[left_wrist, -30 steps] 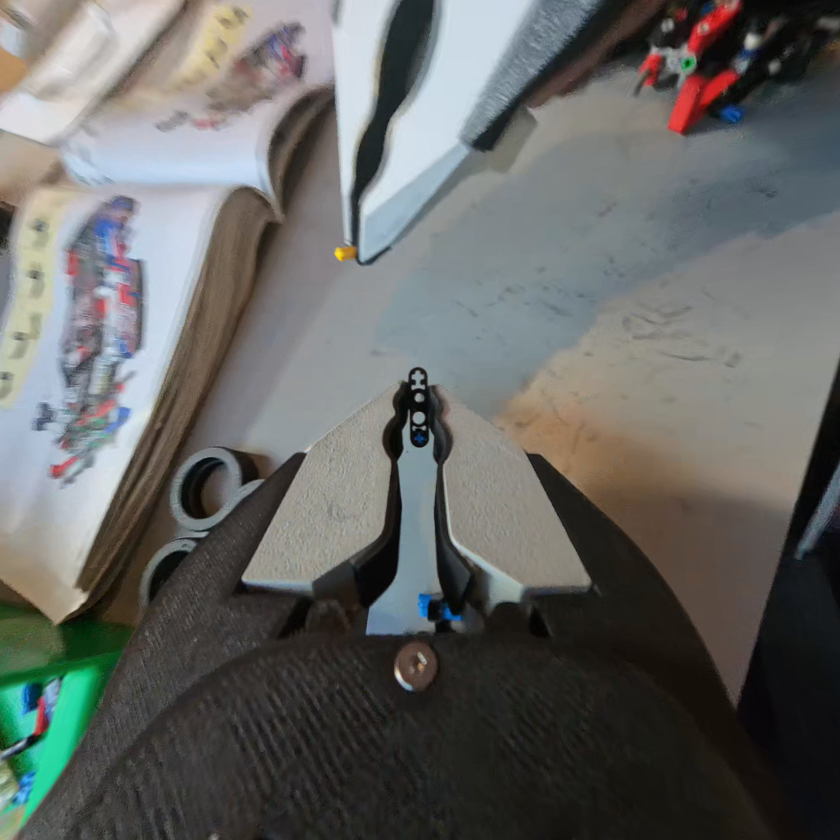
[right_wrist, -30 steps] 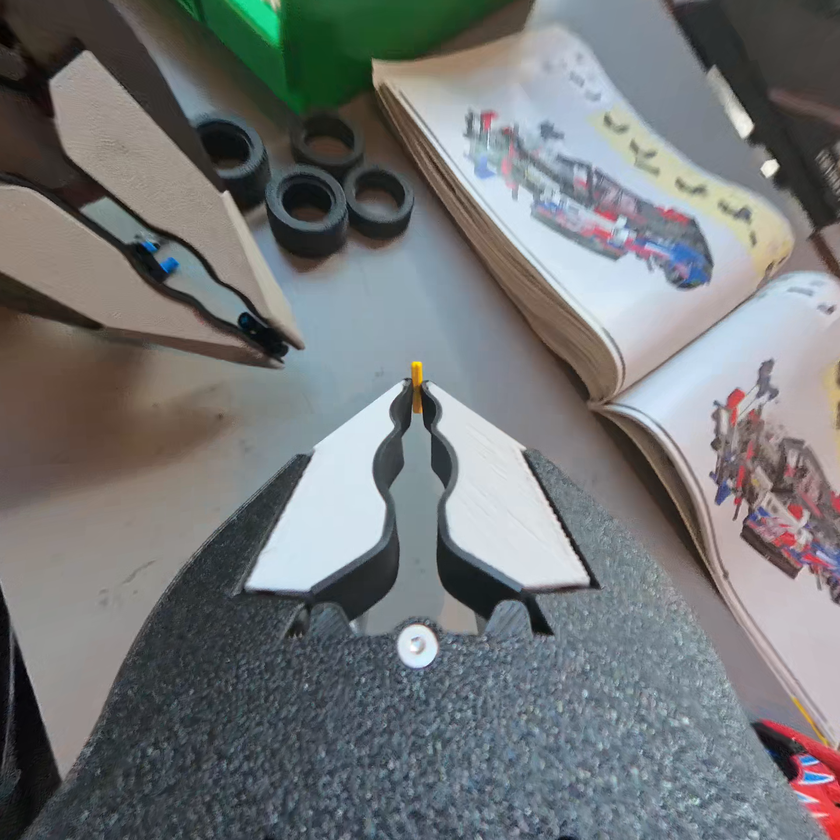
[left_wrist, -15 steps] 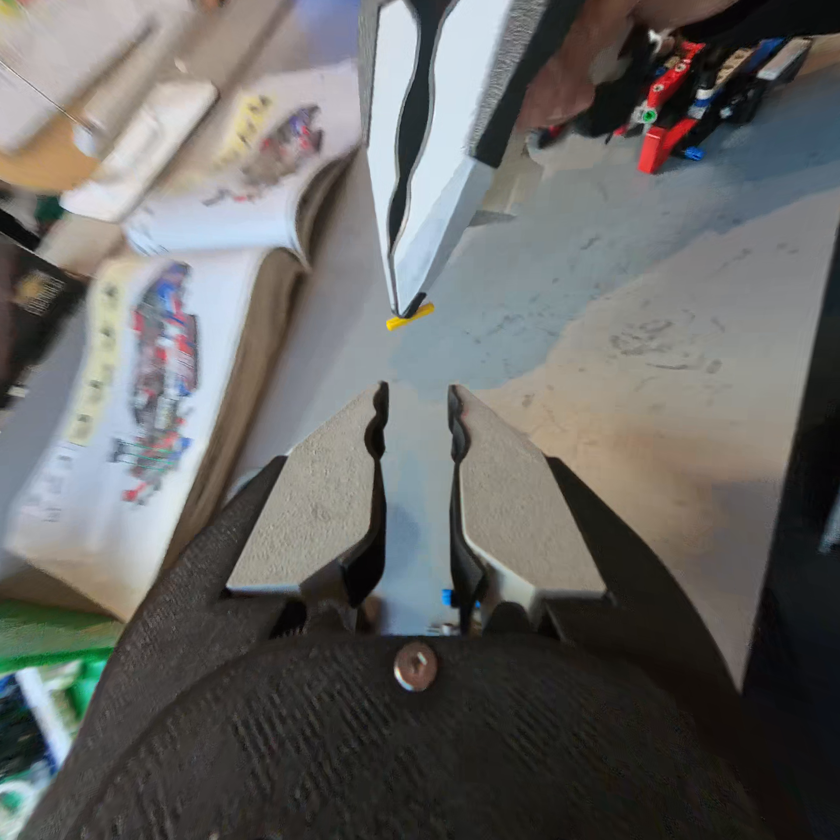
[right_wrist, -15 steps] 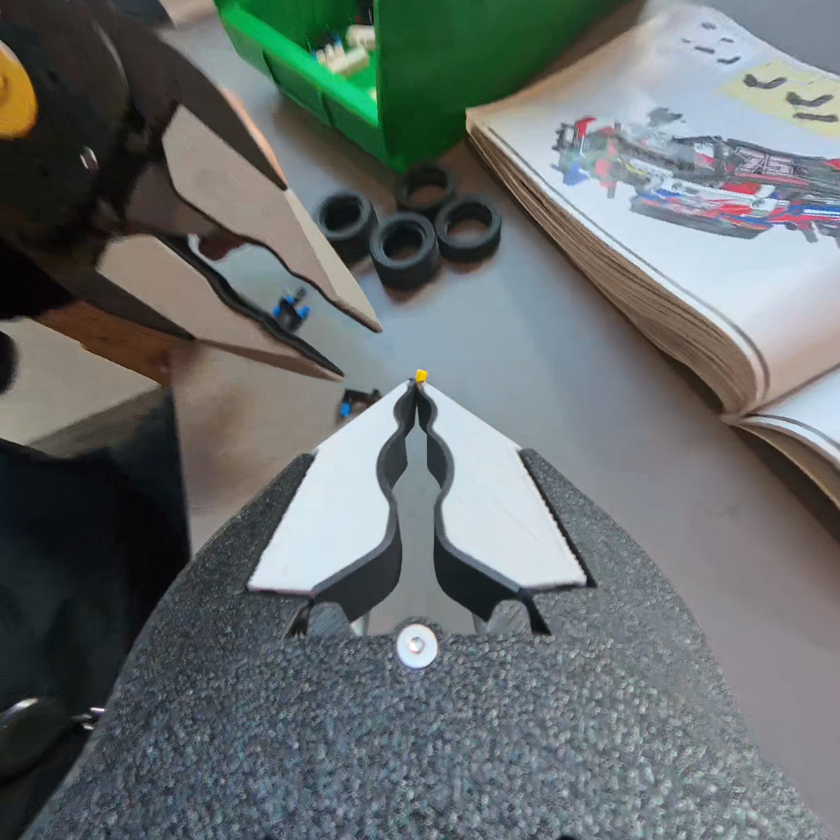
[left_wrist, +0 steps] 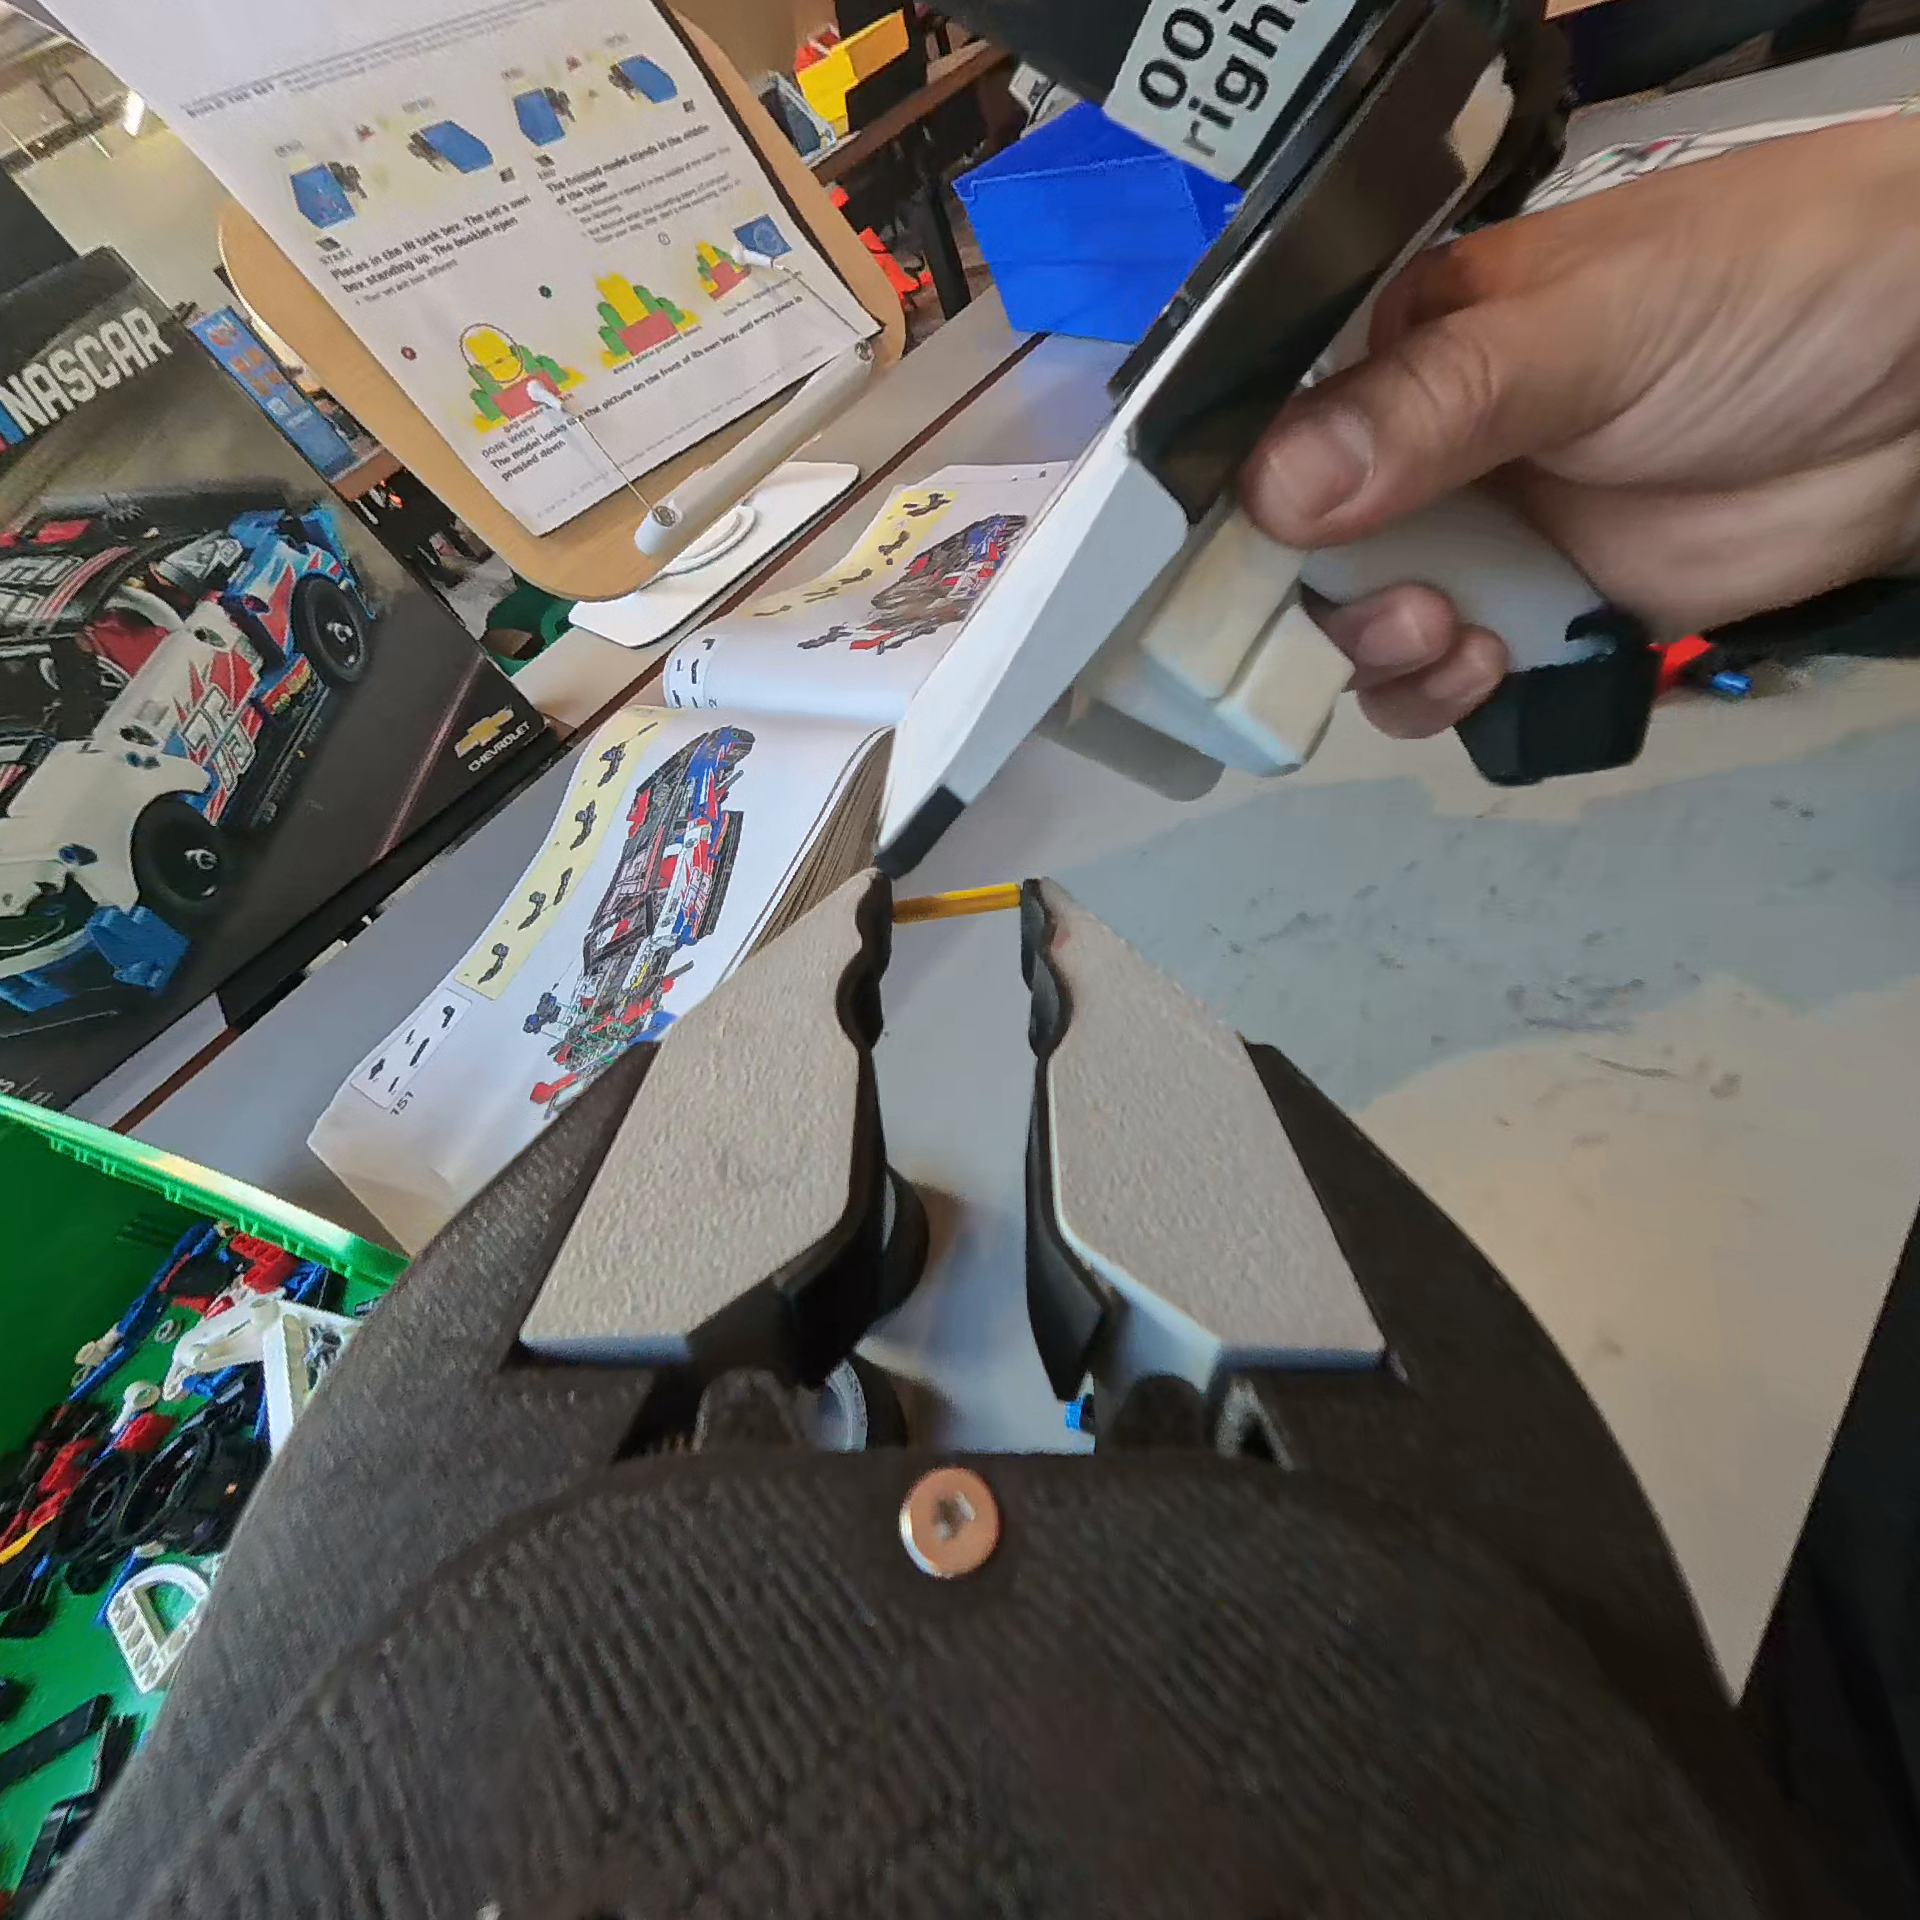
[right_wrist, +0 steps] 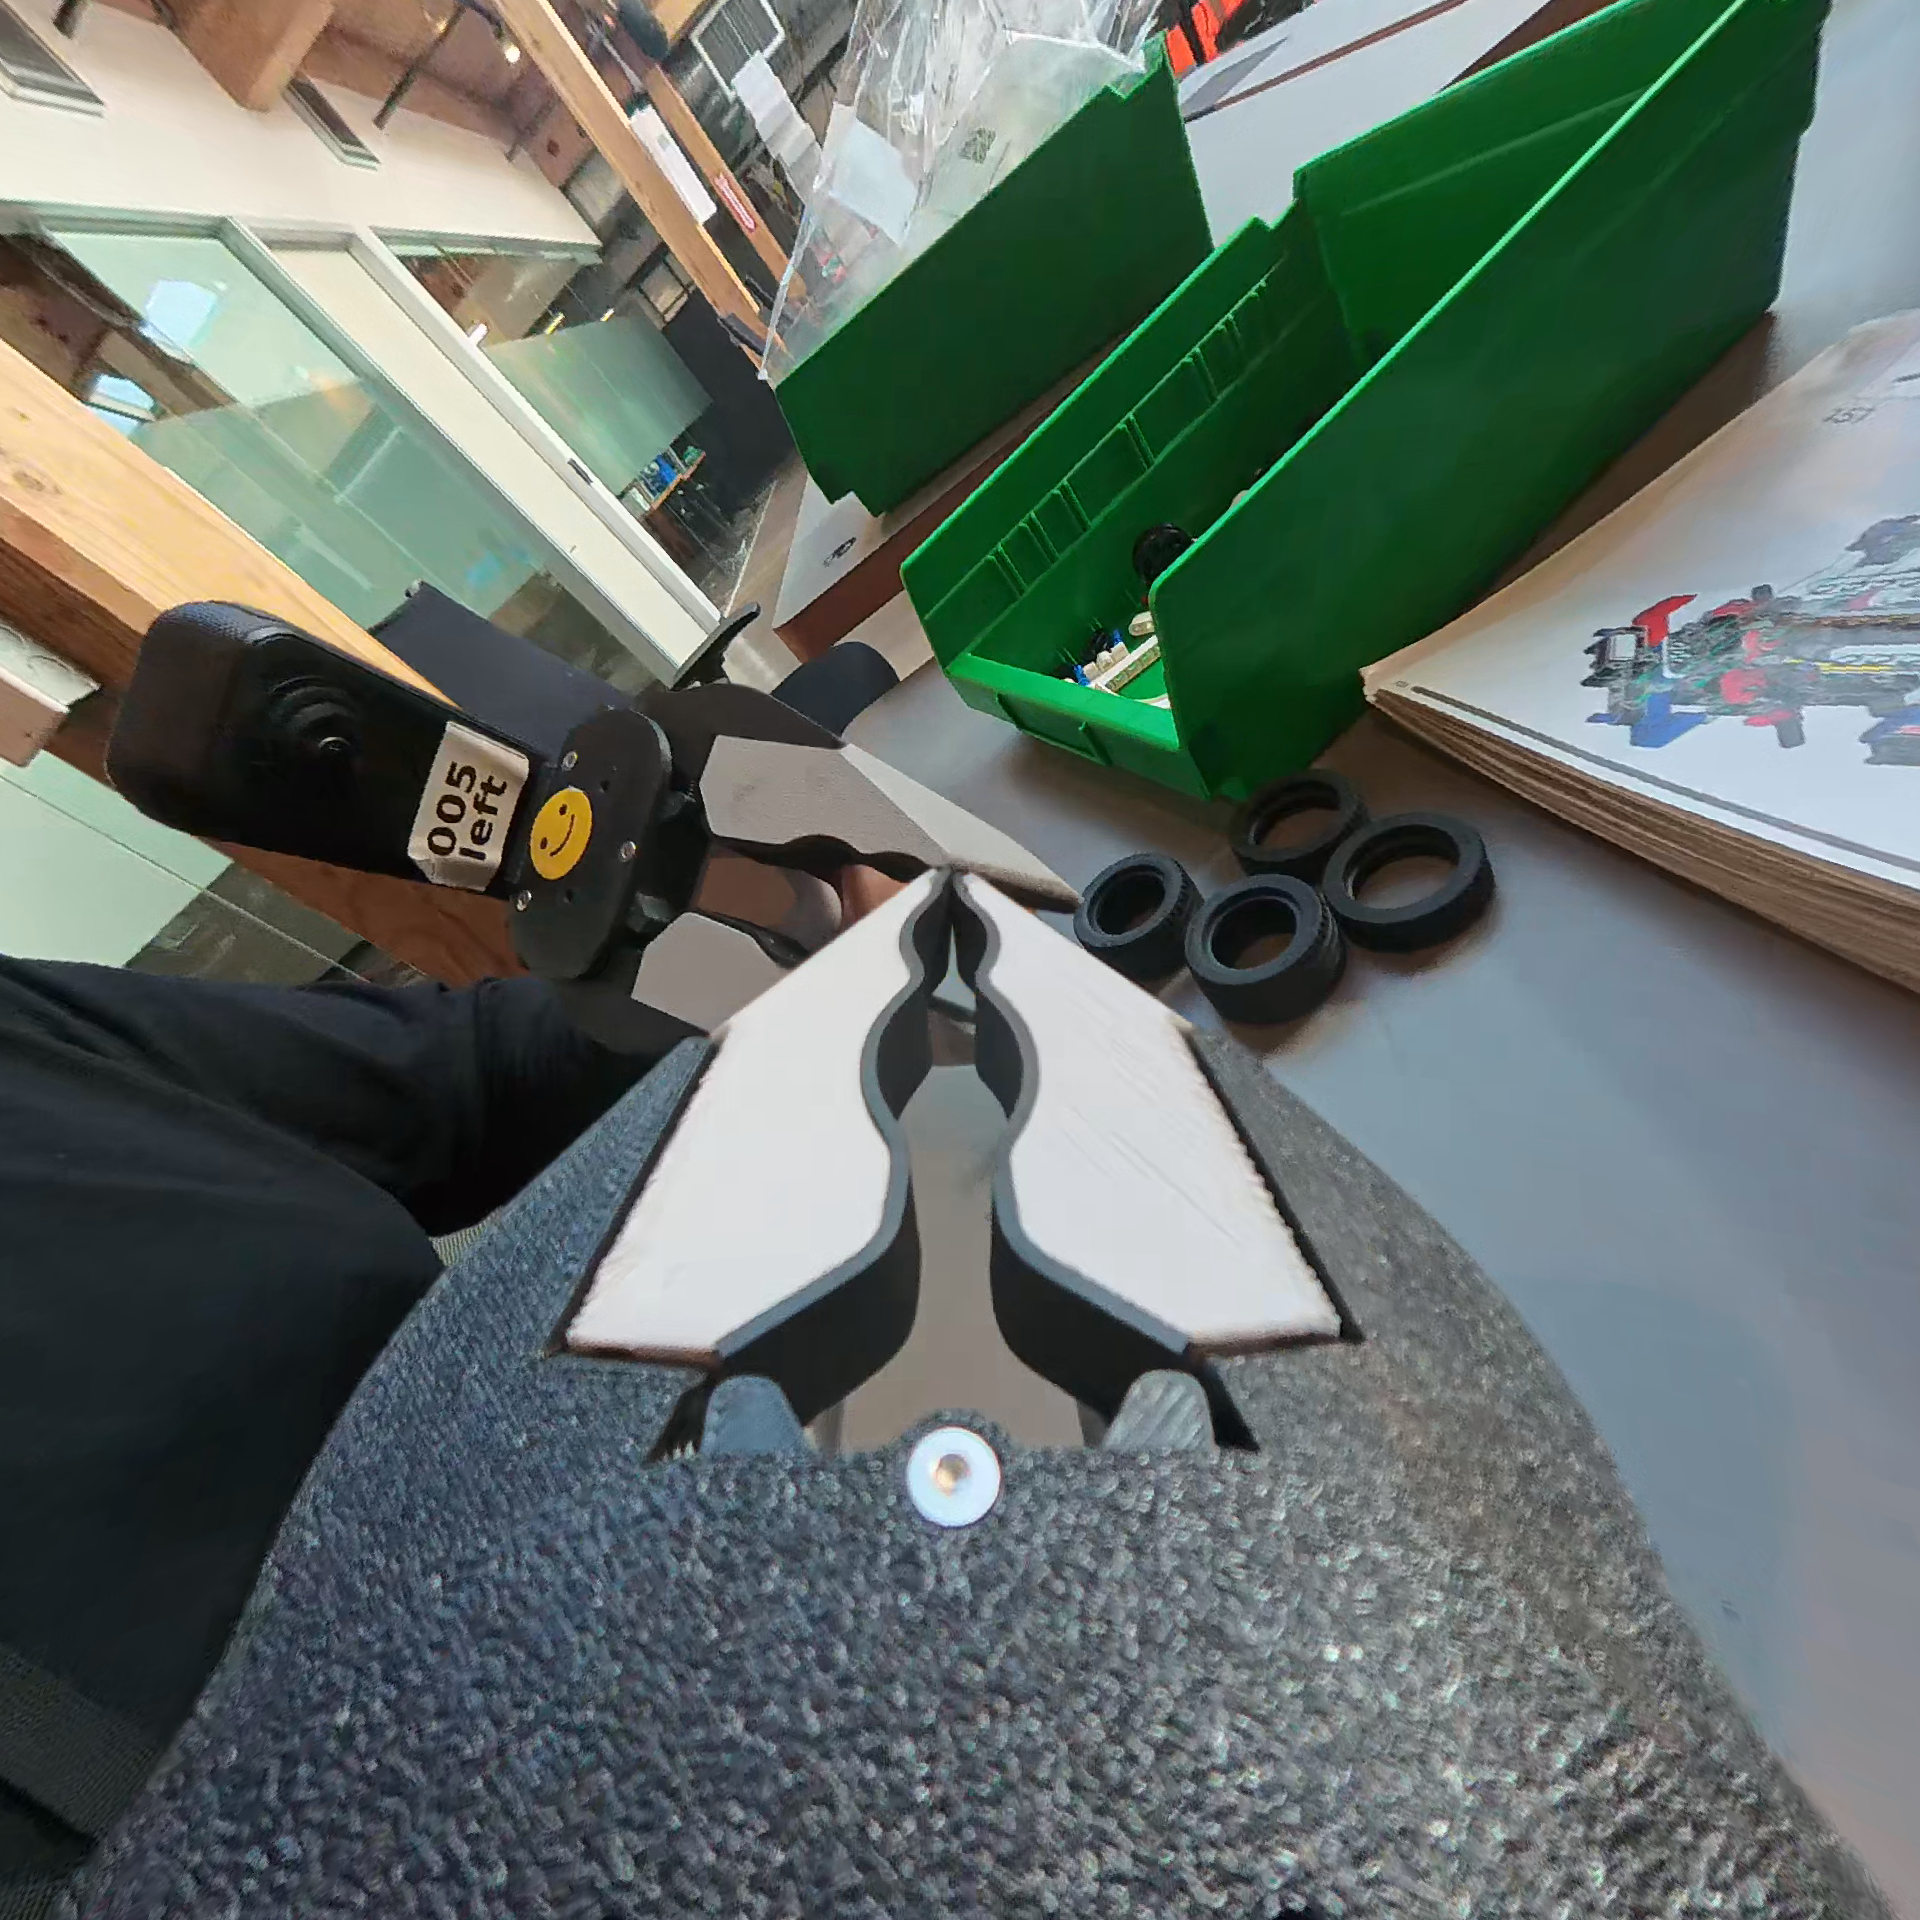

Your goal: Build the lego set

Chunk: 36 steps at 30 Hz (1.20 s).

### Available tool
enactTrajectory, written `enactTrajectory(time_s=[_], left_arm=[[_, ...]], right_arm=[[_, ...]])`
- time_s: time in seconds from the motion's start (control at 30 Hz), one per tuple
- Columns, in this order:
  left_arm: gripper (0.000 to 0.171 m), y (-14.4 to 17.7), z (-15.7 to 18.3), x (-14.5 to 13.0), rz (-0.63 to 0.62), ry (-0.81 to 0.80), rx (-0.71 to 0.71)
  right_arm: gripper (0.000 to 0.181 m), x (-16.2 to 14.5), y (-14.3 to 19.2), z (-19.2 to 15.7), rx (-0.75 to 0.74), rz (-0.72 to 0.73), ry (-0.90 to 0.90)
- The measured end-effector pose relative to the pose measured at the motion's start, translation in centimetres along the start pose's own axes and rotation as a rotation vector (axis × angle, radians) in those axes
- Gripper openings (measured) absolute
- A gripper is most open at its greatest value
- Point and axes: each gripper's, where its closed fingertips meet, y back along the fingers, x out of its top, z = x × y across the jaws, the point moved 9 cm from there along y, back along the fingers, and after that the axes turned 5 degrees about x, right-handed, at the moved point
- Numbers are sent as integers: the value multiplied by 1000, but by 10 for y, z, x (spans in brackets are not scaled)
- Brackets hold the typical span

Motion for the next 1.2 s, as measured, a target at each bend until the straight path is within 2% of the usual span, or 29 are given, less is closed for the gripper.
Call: enactTrajectory(time_s=[0.13,0.17,0.23,0.27,0.37,0.43,0.5,0.57,0.6,0.63,0.67,0.8,0.9,0.97,1.07,1.13,1.2], left_arm=[[22,6,-12,-4,-26,-32,58],[22,12,-22,-4,-48,-87,98],[23,32,-61,0,-111,-264,250],[23,42,-85,2,-175,-305,258],[25,54,-157,-11,-521,-138,138],[31,53,-204,-28,-664,-100,230],[53,45,-231,-52,-763,12,205],[69,39,-235,-63,-770,185,108],[82,40,-236,-63,-755,209,120],[93,44,-236,-61,-756,205,154],[94,51,-231,-56,-761,196,183],[76,83,-156,-21,-606,120,70],[61,93,-92,-16,-519,133,-60],[52,89,-57,-27,-503,208,-173],[44,75,-28,-65,-603,296,-220],[44,68,-17,-85,-646,381,-268],[38,63,-14,-91,-579,454,-269]], right_arm=[[0,5,-12,3,-16,32,5],[0,9,-13,2,-30,52,25],[0,18,-9,-5,-46,85,78],[0,20,-8,-9,-47,80,102],[6,17,-8,-13,-77,23,138],[6,13,-9,-12,-106,20,157],[9,7,-8,-9,-141,23,158],[12,-1,-4,-7,-169,13,153],[13,-5,-2,-7,-186,-1,160],[17,-10,2,-7,-219,-20,175],[21,-15,5,-7,-250,-50,202],[35,-41,-9,-19,-250,-257,352],[40,-58,-36,-20,-268,-428,533],[45,-63,-57,-18,-264,-503,643],[43,-72,-82,-12,-240,-614,760],[28,-81,-89,-6,-258,-712,821],[16,-82,-91,-8,-259,-684,873]])
